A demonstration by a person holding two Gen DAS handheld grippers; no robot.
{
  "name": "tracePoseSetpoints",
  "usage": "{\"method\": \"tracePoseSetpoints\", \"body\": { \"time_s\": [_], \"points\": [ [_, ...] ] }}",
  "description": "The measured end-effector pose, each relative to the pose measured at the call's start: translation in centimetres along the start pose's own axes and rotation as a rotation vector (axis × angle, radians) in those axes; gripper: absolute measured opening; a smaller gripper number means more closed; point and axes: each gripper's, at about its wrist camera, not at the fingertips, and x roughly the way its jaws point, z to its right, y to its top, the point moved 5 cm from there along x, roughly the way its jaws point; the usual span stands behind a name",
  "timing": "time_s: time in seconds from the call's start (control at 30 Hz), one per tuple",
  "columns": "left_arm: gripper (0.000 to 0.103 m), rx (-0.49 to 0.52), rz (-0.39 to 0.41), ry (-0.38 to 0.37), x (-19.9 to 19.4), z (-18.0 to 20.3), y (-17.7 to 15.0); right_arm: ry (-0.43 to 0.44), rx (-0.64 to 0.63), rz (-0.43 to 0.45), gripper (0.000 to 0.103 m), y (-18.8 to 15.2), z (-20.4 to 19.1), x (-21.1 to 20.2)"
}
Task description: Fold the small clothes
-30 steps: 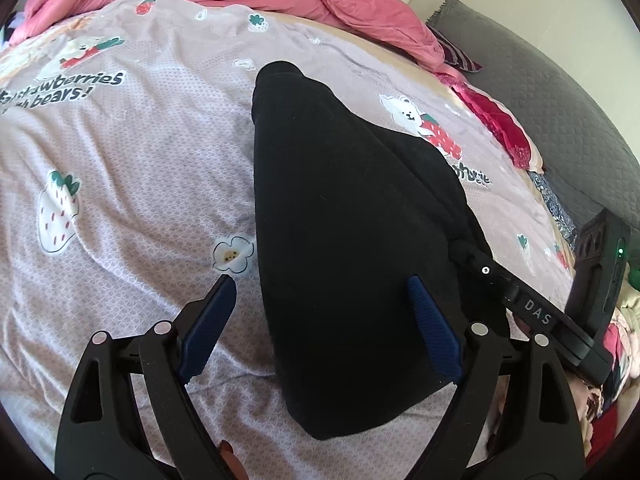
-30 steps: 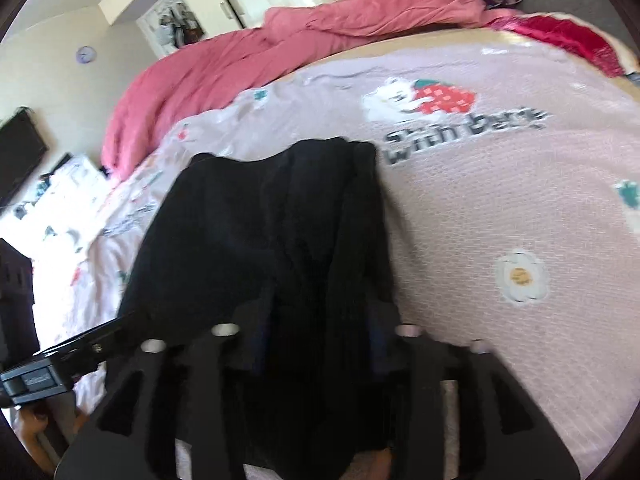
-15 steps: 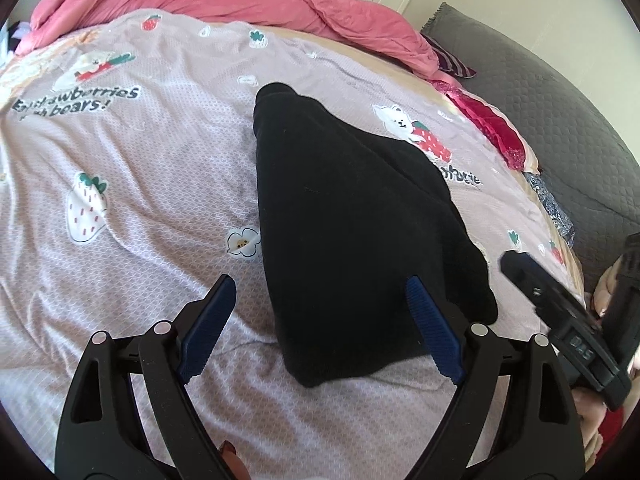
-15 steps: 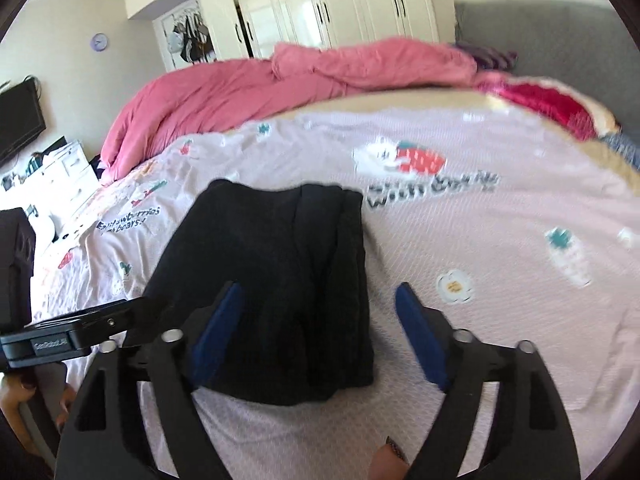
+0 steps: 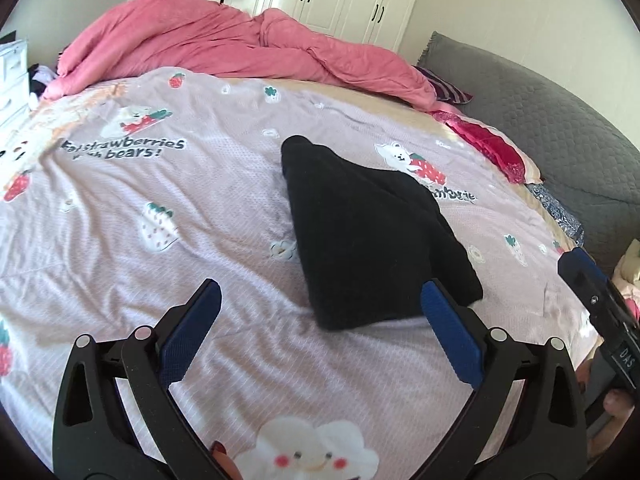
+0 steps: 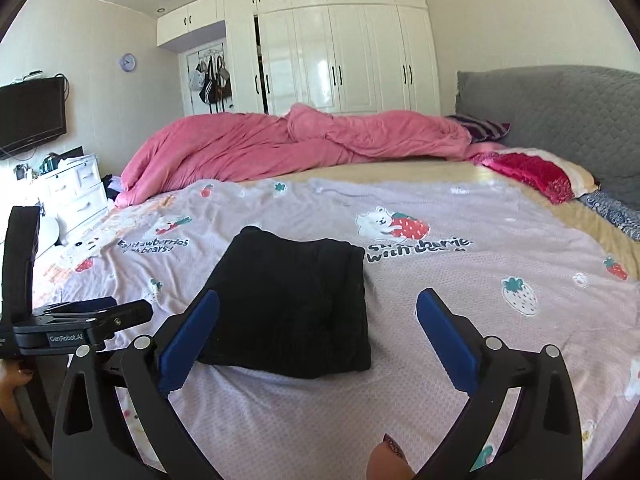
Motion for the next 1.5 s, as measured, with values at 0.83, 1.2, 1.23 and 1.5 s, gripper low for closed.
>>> {"method": "tracePoseSetpoints", "body": {
  "time_s": [0.83, 1.2, 1.23, 1.5],
  "points": [
    [0.094, -0.028, -0.024, 0.01, -0.8, -2.2, -7.4, -0.05, -0.007, -0.265, 0.099, -9.3, -1.6, 0.5],
    [0.094, -0.031, -0.037, 0.021, -0.6, -2.2, -7.5, -0.047, 0.006, -0.278, 0.099, -9.5, -1.5, 0.9],
    [0.094, -0.032, -0.038, 0.022, -0.5, -2.2, -7.5, -0.049, 0.006, -0.277, 0.099, -9.6, -1.4, 0.8],
    [0.094, -0.027, -0.037, 0.043, -0.6, -2.3, -7.5, -0.052, 0.004, -0.276, 0.099, -9.5, -1.3, 0.8]
  ]
}}
